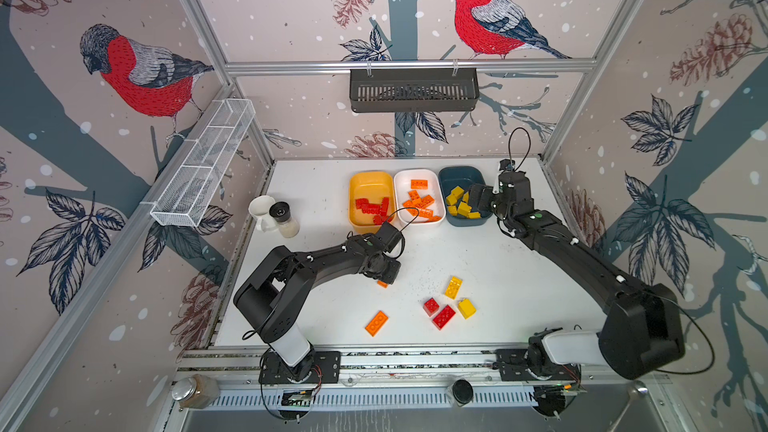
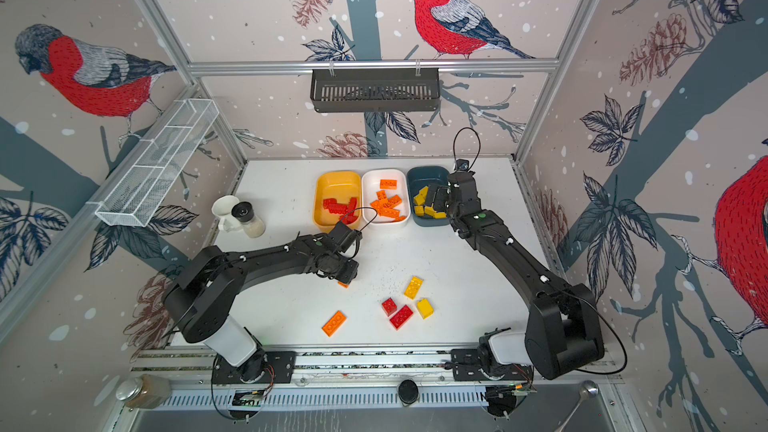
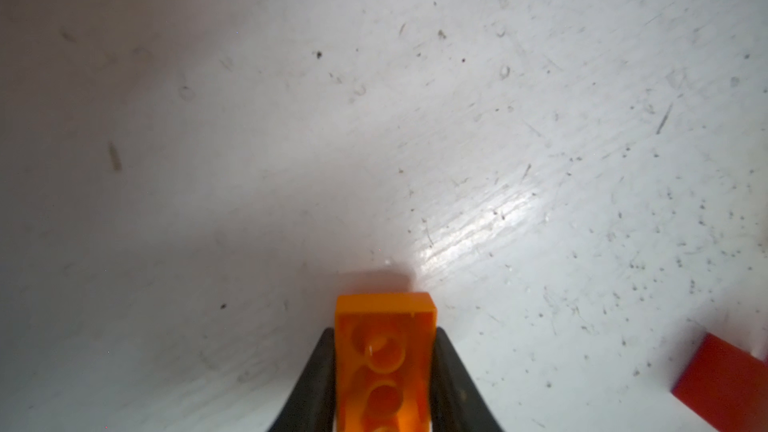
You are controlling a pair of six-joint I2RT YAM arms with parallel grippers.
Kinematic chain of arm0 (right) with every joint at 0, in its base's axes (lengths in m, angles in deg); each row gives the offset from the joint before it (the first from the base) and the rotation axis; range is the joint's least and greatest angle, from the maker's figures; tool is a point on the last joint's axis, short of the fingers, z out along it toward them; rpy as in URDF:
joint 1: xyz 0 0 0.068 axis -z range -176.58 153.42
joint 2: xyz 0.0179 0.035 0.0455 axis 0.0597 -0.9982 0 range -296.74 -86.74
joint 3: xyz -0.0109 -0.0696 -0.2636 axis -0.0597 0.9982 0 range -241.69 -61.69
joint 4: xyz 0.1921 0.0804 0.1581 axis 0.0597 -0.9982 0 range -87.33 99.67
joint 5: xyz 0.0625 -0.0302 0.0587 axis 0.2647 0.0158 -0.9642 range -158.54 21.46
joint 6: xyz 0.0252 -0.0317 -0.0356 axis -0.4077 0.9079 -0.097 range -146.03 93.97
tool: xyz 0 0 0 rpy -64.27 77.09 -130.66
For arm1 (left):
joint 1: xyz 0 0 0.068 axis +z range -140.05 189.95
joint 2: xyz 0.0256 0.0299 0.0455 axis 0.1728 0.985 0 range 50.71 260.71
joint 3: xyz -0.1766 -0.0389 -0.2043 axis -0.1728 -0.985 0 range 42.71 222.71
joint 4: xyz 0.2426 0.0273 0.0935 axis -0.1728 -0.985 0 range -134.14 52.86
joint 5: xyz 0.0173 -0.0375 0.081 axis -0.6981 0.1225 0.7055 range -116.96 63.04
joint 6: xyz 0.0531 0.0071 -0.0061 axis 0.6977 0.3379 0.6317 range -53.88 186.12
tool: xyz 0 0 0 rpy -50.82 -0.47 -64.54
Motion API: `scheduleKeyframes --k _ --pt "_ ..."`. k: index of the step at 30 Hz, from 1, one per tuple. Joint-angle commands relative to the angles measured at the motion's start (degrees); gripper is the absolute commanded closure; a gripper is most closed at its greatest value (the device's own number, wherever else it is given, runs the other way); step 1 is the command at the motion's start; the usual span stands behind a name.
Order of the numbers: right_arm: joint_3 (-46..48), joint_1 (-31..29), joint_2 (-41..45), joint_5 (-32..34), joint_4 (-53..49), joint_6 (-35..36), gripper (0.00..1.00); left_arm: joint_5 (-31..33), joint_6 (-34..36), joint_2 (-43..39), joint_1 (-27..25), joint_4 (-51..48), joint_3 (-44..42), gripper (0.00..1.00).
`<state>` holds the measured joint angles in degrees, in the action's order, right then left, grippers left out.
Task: Sort the legos into containers by color
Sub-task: 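Grasp an orange brick from the pile with the left gripper, then carry the orange brick with the left gripper and drop it into the white tub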
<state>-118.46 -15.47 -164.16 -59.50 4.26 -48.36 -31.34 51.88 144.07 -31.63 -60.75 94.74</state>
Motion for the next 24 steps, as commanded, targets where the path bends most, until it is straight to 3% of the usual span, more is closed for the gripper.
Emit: scheduleKeyframes --k 1,6,9,15,24 --pt "0.8 0.3 0.9 -0.3 2.5 -0.4 0.01 0.3 -0.9 -2.1 -0.1 1.6 2.3 0.71" --pt "2.9 0.7 2.3 -0.9 3.1 -1.4 0.01 1.3 -3.7 -3.2 0.1 9.0 8.7 0.72" --pt "3.9 0.8 3.4 -1.7 3.1 -2.0 0.0 5.3 -6.1 -0.5 0.2 13.0 14.1 0.72" --pt "6.5 0.7 5.4 -4.9 3.5 -4.2 0.0 16.7 -11.3 9.0 0.7 21.3 23.1 0.72" --pt "8.5 0.5 8.7 -8.6 3.6 -7.1 0.0 23.0 -12.6 23.8 1.8 20.6 38.0 0.71"
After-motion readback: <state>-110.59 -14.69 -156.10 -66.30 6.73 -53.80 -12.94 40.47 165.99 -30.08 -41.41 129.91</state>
